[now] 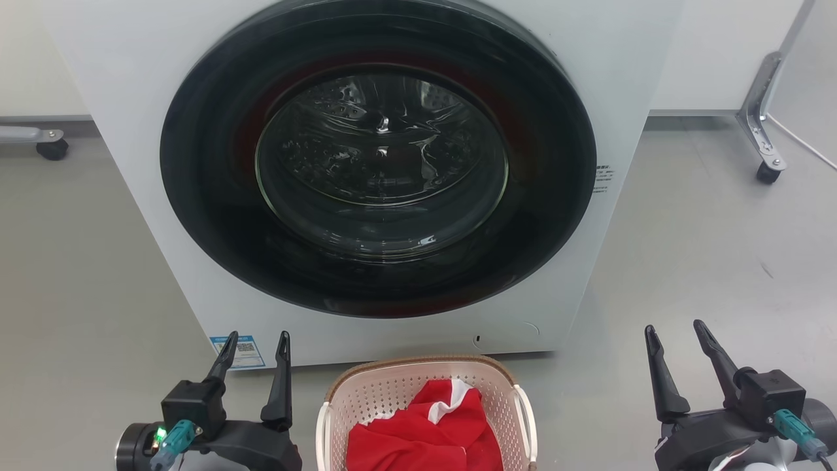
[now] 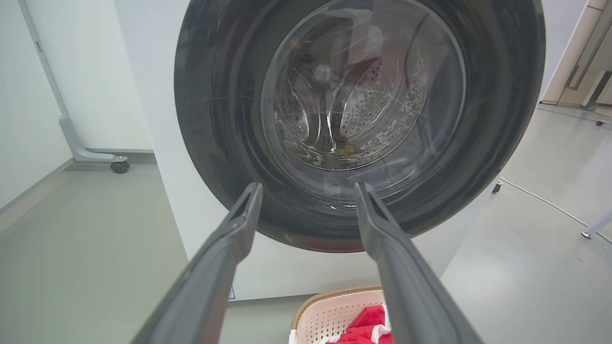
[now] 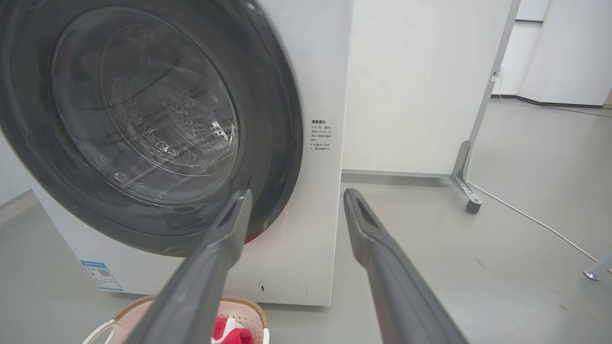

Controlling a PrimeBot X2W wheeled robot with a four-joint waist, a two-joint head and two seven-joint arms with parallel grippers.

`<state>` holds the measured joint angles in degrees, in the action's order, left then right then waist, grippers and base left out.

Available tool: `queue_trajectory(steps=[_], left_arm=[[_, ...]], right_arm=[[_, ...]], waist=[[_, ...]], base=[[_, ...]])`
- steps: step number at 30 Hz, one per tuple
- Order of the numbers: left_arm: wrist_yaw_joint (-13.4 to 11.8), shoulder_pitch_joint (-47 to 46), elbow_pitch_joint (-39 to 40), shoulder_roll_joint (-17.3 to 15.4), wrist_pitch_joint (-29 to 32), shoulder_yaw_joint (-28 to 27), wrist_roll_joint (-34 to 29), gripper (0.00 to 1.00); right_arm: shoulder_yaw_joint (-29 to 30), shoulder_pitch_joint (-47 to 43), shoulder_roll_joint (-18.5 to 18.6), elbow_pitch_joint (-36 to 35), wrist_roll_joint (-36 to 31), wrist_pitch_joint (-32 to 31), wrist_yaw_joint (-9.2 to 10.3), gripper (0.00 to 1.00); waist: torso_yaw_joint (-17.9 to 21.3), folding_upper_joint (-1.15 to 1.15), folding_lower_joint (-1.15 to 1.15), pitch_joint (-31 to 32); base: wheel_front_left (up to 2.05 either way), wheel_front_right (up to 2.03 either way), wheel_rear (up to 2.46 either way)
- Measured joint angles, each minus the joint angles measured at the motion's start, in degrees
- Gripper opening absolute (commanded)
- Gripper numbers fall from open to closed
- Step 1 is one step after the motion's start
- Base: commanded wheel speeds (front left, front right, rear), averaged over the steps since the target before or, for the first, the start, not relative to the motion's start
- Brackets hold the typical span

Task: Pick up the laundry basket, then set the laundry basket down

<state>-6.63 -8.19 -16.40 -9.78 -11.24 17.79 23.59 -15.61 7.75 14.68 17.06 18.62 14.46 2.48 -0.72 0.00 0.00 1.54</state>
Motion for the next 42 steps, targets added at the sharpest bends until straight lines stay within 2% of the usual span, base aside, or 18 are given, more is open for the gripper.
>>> queue_trajectory(steps=[20, 42], left_arm=[[-0.44, 0.04, 1.30, 0.29, 0.43, -0.08, -0.45, 1.00], [-0.44, -7.23, 4.42, 1.25, 1.34, -0.99, -0.53, 1.00]], right_arm=[[0.26, -0.03, -0.07, -0.86, 0.01, 0.01, -0.04, 1.00], [0.71, 8.18, -0.66, -2.67, 0.01, 0.07, -0.04, 1.00]], waist=[[-0.07, 0.00, 0.00, -2.52], [0.07, 0.00, 0.01, -16.90]], base=[[0.00, 0.00, 0.00], [0.00, 0.00, 0.00]])
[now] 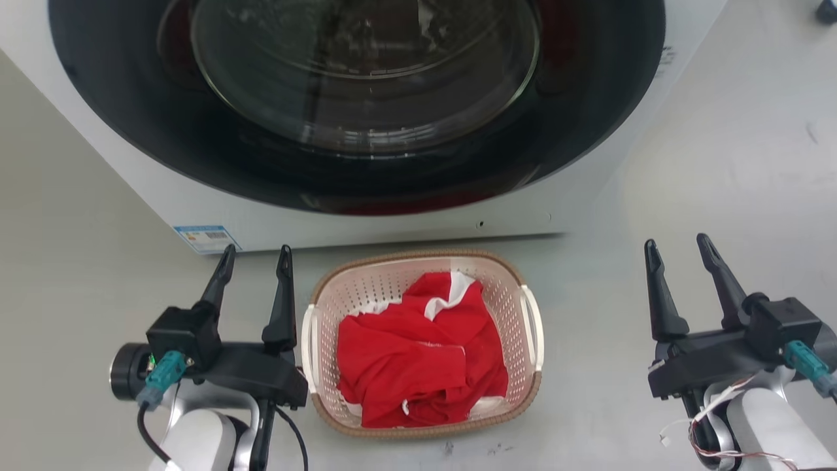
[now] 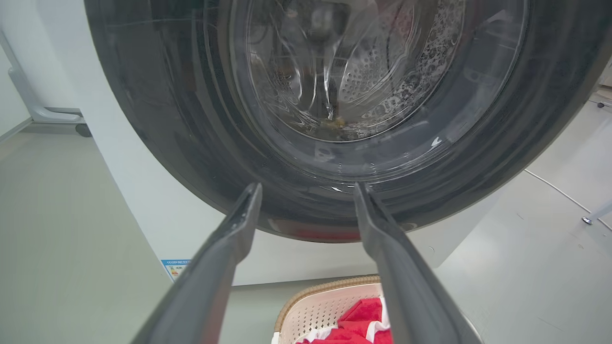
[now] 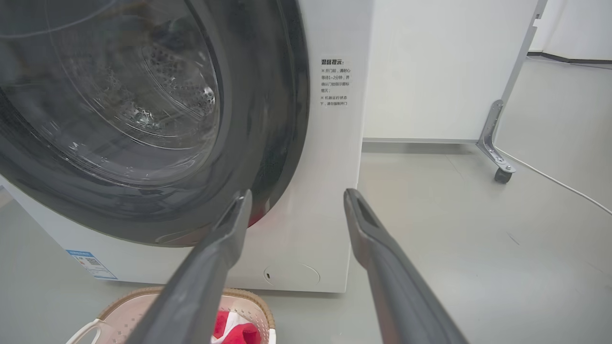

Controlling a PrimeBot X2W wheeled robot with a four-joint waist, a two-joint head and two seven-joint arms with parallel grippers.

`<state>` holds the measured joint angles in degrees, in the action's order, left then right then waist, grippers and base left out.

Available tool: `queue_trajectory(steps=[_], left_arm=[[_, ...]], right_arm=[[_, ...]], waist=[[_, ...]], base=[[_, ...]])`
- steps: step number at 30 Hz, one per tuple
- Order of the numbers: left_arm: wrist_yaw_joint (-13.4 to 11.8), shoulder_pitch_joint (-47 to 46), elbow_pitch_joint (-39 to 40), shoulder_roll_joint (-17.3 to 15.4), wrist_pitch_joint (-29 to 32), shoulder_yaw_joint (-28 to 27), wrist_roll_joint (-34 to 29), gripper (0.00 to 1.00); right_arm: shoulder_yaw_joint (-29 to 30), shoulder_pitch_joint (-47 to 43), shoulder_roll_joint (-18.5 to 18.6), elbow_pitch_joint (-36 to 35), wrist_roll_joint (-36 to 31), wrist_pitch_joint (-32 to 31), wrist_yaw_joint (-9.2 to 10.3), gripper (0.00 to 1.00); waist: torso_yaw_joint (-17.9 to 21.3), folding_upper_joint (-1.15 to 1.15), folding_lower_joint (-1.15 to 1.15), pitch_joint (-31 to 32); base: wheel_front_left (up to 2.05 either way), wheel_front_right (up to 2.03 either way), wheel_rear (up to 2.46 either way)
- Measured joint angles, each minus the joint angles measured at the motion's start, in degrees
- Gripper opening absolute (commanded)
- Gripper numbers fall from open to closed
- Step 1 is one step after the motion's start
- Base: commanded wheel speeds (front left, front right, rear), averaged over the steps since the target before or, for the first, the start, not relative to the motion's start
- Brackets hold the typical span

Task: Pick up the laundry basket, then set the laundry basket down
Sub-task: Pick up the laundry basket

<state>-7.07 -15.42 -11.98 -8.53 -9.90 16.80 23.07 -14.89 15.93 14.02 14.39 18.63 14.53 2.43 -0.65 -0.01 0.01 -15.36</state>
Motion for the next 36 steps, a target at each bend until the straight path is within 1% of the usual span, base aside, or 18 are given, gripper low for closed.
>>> queue_trajectory(steps=[4, 11, 18, 24, 29, 33, 36], left_arm=[[0.00, -2.52, 0.24, 0.18, 0.23, -0.38, 0.01, 1.00], [0.00, -5.65, 0.56, 1.55, 0.24, -0.94, 0.02, 1.00], [0.02, -9.59, -1.05, 1.53, 0.77, -1.12, 0.03, 1.00], [0.74, -13.71, -4.68, 1.71, 1.78, -1.56, 0.87, 1.00], [2.20, -17.95, -9.62, 1.88, 2.91, -1.64, 1.71, 1.00], [3.67, -20.90, -14.18, 1.96, 4.88, -1.64, 2.55, 1.00], [4.66, -22.78, -17.75, 1.98, 6.12, -1.54, 2.79, 1.00]], right_arm=[[0.01, 2.66, -0.25, -0.09, -0.01, 0.00, 0.00, 1.00], [-0.13, 6.96, -0.64, 0.26, -0.12, -0.10, 0.00, 1.00], [-0.55, 11.30, -1.26, 1.66, -0.52, -0.27, -0.51, 1.00], [-1.27, 15.23, -1.86, 4.80, -0.62, -0.44, -1.14, 1.00], [-2.27, 18.74, -2.53, 9.27, -0.82, -0.91, -2.03, 1.00], [-3.76, 21.48, -3.01, 13.10, -1.63, -1.92, -2.59, 1.00], [-4.68, 23.85, -3.85, 16.12, -1.81, -2.46, -3.42, 1.00]], waist=[[0.05, 0.00, 0.00, -4.13], [0.14, 0.00, 0.01, -9.97], [0.23, 0.00, 0.01, -15.48], [0.27, -0.01, 0.00, -19.47], [0.27, 0.00, 0.00, -21.87], [0.29, 0.00, 0.00, -22.81], [0.42, 0.00, -0.01, -23.23]], base=[[0.00, 0.00, 0.00], [0.00, 0.00, 0.00], [0.00, 0.00, 0.00], [0.00, 0.00, 0.00], [0.00, 0.00, 0.00], [0.00, 0.00, 0.00], [0.00, 0.00, 0.00]])
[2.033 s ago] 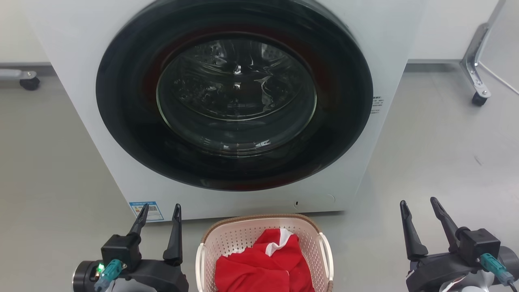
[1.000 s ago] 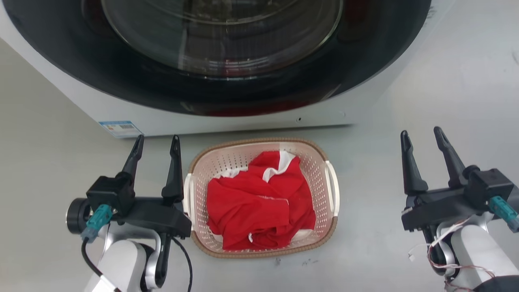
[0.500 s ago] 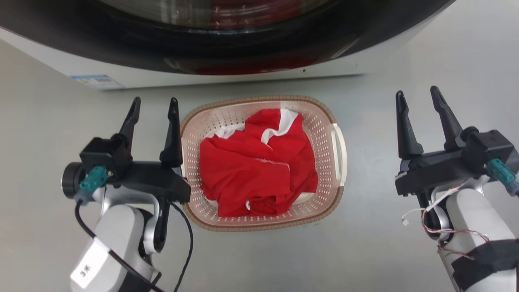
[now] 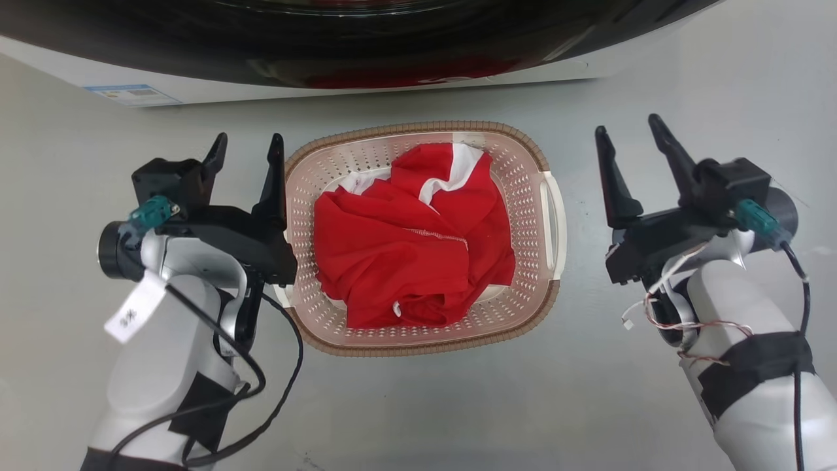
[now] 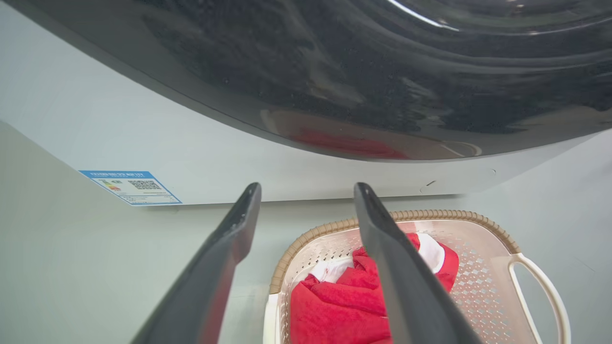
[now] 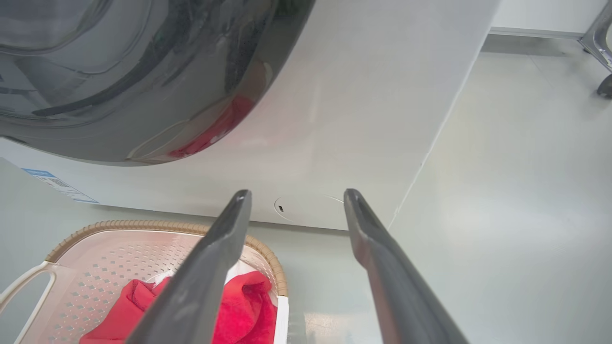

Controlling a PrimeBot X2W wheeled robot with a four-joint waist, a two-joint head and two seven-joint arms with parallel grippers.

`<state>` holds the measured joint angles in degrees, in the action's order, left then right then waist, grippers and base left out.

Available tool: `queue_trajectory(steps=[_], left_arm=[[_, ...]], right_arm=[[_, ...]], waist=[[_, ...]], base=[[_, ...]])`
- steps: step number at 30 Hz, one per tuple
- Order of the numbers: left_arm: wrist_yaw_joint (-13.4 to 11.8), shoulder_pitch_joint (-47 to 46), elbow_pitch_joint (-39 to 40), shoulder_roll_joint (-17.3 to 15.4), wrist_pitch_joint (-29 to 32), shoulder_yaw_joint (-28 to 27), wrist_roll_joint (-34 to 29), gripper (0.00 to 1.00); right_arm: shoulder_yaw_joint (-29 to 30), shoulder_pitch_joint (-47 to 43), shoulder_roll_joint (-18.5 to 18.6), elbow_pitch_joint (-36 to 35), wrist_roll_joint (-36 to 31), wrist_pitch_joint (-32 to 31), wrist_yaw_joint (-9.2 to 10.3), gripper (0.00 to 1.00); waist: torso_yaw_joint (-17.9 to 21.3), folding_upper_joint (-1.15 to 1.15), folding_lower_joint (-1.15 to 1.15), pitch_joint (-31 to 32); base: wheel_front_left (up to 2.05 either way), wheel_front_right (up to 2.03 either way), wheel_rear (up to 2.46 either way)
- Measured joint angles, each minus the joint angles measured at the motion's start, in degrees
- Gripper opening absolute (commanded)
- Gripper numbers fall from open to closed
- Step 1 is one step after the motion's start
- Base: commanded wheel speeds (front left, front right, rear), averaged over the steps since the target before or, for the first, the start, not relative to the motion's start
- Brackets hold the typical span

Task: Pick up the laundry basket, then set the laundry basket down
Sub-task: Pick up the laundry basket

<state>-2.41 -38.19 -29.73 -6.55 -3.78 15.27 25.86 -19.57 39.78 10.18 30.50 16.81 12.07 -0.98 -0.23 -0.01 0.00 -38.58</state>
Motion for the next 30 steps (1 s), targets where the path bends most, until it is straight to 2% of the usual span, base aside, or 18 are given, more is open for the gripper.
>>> queue_trajectory(steps=[7, 18, 30], left_arm=[[1.51, -3.11, -7.83, 0.56, 2.80, 0.56, 1.04, 1.00], [3.02, -5.08, -17.41, 0.74, 4.79, 0.86, 1.81, 1.00], [4.95, -7.84, -24.04, 0.80, 5.27, 1.33, 1.89, 1.00]], right_arm=[[-2.15, 3.46, -1.72, 7.14, -1.24, -1.93, -1.55, 1.00], [-3.68, 6.46, -3.91, 16.17, -1.25, -3.27, -2.31, 1.00], [-4.77, 10.12, -4.97, 22.24, -1.14, -3.44, -3.07, 1.00]], waist=[[0.33, 0.00, 0.00, -1.07], [0.83, 0.00, 0.00, -4.43], [1.10, 0.01, 0.00, -8.92]], base=[[0.00, 0.00, 0.00], [0.00, 0.00, 0.00], [0.00, 0.00, 0.00]])
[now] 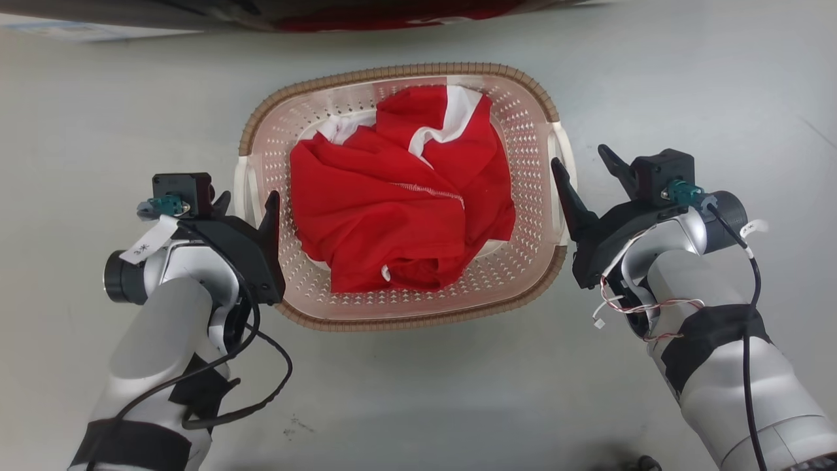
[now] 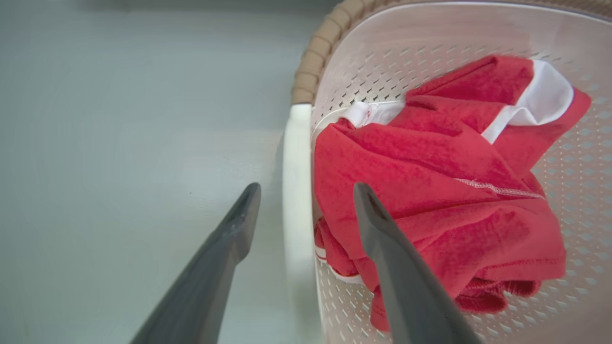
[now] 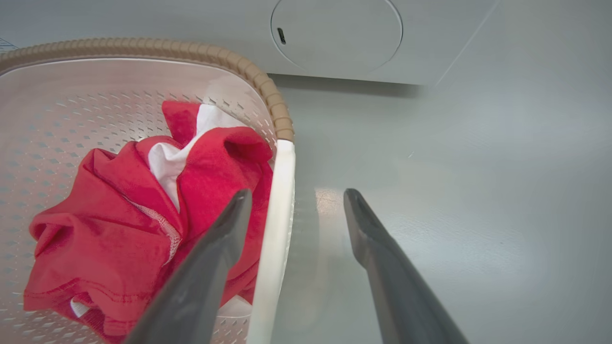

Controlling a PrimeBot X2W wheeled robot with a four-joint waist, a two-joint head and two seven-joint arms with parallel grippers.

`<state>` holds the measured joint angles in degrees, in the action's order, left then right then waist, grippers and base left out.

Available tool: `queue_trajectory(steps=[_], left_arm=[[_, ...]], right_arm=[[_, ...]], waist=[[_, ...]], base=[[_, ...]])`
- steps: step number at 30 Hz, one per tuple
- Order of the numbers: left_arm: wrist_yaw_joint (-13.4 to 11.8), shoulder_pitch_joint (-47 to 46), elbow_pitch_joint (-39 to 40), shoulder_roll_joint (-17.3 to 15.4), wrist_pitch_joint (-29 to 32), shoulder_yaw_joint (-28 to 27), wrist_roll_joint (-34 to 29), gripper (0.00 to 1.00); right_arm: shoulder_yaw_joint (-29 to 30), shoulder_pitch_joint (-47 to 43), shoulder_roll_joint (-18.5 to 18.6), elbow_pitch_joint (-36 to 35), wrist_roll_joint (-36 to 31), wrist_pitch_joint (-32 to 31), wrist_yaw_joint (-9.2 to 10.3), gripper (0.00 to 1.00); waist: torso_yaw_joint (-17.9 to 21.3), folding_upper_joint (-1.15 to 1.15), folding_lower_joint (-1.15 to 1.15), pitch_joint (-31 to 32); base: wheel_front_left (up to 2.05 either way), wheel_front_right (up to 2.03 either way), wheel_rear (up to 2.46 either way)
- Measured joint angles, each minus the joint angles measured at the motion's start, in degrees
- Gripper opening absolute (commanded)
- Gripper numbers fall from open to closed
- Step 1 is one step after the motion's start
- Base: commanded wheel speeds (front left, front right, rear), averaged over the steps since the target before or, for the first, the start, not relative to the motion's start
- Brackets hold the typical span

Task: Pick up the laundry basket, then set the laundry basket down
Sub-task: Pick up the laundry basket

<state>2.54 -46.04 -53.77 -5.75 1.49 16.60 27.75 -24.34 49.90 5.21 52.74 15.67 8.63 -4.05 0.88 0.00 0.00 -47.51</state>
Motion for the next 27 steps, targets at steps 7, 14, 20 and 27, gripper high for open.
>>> queue_trajectory(steps=[7, 14, 20, 27], left_arm=[[0.48, -2.46, -2.78, 0.25, -0.34, 0.09, -0.02, 1.00], [0.52, -4.76, -5.02, 0.63, -1.30, -0.33, 0.22, 1.00], [1.30, -6.05, -6.83, 2.05, -2.11, -0.20, 0.37, 0.00], [1.52, -7.20, -9.22, 2.10, -2.46, 0.07, 0.44, 0.00]], right_arm=[[-0.24, 1.92, -0.53, 2.44, 0.21, 0.09, -0.49, 1.00], [-0.42, 4.30, -0.63, 4.61, 0.45, 0.70, -0.52, 1.00], [-0.94, 5.17, -1.90, 5.99, 0.83, 1.56, -0.96, 0.00], [-1.23, 6.04, -2.05, 8.14, 1.89, 2.12, -1.08, 0.00]], waist=[[-0.12, 0.00, 0.00, -2.54], [-0.55, -0.01, 0.00, -4.62], [-0.85, 0.00, -0.02, -5.26], [-0.86, 0.00, -0.01, -4.82]], base=[[0.00, 0.00, 0.00], [0.00, 0.00, 0.00], [0.00, 0.00, 0.00], [0.00, 0.00, 0.00]])
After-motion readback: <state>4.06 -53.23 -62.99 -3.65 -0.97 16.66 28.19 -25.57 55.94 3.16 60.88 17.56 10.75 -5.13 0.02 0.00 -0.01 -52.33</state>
